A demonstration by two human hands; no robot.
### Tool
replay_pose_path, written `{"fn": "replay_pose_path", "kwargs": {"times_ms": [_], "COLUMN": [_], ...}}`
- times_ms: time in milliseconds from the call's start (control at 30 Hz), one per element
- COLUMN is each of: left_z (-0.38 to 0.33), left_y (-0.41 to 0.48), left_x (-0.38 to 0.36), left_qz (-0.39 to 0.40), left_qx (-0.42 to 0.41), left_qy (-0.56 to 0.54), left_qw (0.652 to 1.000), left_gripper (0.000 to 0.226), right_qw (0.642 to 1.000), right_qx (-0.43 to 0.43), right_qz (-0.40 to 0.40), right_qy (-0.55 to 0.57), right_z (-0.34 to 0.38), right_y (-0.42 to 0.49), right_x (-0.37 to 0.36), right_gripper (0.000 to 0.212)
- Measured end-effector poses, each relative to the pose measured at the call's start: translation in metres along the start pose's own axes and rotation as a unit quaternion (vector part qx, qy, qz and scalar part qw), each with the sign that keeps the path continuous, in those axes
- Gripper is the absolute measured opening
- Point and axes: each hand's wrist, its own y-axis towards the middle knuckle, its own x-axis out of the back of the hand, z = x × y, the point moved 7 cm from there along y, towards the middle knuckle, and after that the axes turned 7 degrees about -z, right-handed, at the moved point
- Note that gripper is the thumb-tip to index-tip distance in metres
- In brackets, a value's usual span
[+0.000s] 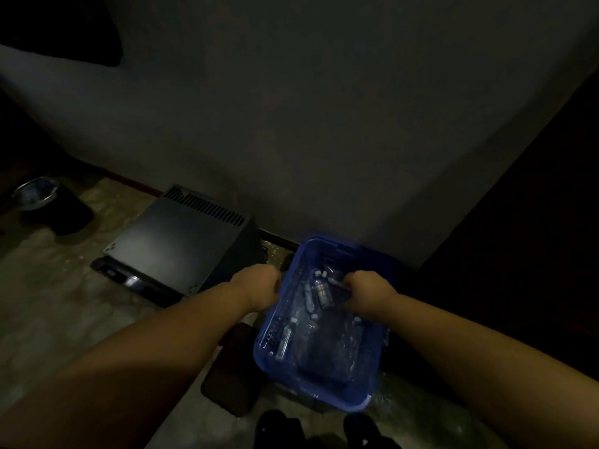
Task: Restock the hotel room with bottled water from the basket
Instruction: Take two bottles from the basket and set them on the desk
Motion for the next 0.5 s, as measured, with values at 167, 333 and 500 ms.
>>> {"fn": "replay_pose_path", "kwargs": {"times_ms": [167,333,500], "left_z": [0.007,0.006,0.004], "left_y": [0.011,0.02,0.072], "left_x": [-0.011,-0.049,-0.09], "left_qz": [0.027,0.079,0.052], "left_qx": [-0.076,-0.106,-0.117], "left_qy": [0.044,0.034,0.035], "left_qw": [0.996,0.991,0.991], "left_gripper": [0.026,0.024,0.023], "right_qw": [0.993,0.985,0.978], "right_qx": [-0.085,-0.146,-0.164], "right_qz": [-0.045,-0.037,-0.074], "right_qy": [0.071,0.081,0.109], "right_z": [-0.009,-0.03,-0.066], "right_y": [-0.012,-0.024,0.014], "right_x": [-0.021,-0.066,-0.103], "right_gripper": [0.023,0.026,0.022]}}
